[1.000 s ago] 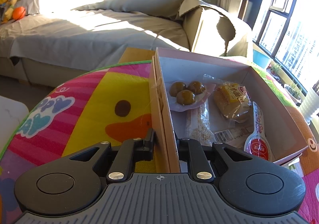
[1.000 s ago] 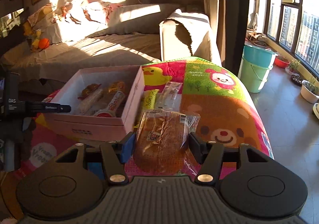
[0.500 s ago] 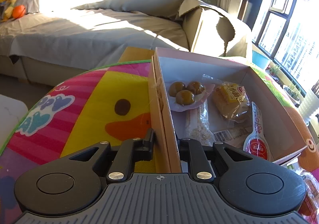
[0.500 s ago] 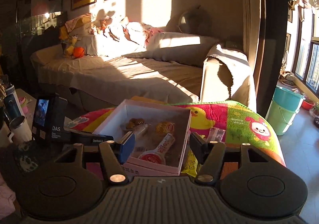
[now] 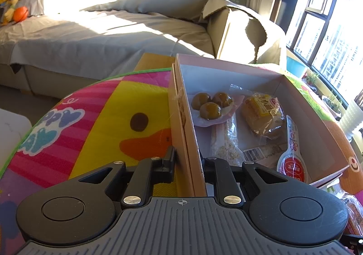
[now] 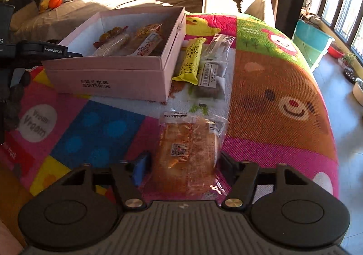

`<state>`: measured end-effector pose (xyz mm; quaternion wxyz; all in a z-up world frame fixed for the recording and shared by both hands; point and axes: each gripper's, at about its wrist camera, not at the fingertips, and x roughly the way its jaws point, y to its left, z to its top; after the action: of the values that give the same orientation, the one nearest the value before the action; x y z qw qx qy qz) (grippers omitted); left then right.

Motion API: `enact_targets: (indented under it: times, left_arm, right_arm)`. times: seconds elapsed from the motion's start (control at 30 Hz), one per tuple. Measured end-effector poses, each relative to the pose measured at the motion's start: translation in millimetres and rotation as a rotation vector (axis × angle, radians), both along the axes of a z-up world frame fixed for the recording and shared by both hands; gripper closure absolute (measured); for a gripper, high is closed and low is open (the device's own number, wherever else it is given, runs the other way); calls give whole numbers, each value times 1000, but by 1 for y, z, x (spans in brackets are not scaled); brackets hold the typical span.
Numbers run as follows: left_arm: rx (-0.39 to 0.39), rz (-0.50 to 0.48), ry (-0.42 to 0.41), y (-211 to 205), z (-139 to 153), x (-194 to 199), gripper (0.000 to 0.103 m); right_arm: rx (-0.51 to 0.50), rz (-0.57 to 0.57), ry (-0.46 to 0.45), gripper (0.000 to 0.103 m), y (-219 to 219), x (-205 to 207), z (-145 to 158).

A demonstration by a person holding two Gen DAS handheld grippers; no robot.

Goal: Organize objects
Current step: 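Carry the bread loaf into the pink box and release it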

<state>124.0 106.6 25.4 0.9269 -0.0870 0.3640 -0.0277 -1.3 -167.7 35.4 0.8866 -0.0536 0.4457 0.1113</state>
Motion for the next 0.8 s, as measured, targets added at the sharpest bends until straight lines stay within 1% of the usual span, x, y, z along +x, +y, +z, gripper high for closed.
enact_targets:
  times: [0.07,0.17,0.23,0.27,0.4,0.5,0.57,0.6,0.7,0.8]
  left_arm:
    - [0,0,0,0,0,0,85]
    - [0,0,0,0,0,0,85]
    - [1,1,0,0,0,0,85]
    - [1,1,0,0,0,0,85]
    - [0,1,-1,0,0,0,85]
    - [1,0,0,0,0,0,85]
    - [1,0,0,0,0,0,85]
    - [2,-1,1,0,0,0,85]
    - [3,-2,2,-1,0,1,85]
    - [4,-2,1,-1,0,1,85]
  right_arm:
    - [7,32,15,45,5,-3,3]
    - [47,91,39,45,13,-9,12]
    - [69,139,19,45,23,-16,25]
    - [77,153,-3,45,26,-18,32]
    - [157,189,-180,45,41,-14,85]
    - [239,173,-316,45,48,1,123]
    - [284,154,-380,45,53,14,139]
    - [300,144,-396,45,56,22,144]
    - [319,122,-391,45,68,46,142]
    - [320,115,-326,45,79,66,127]
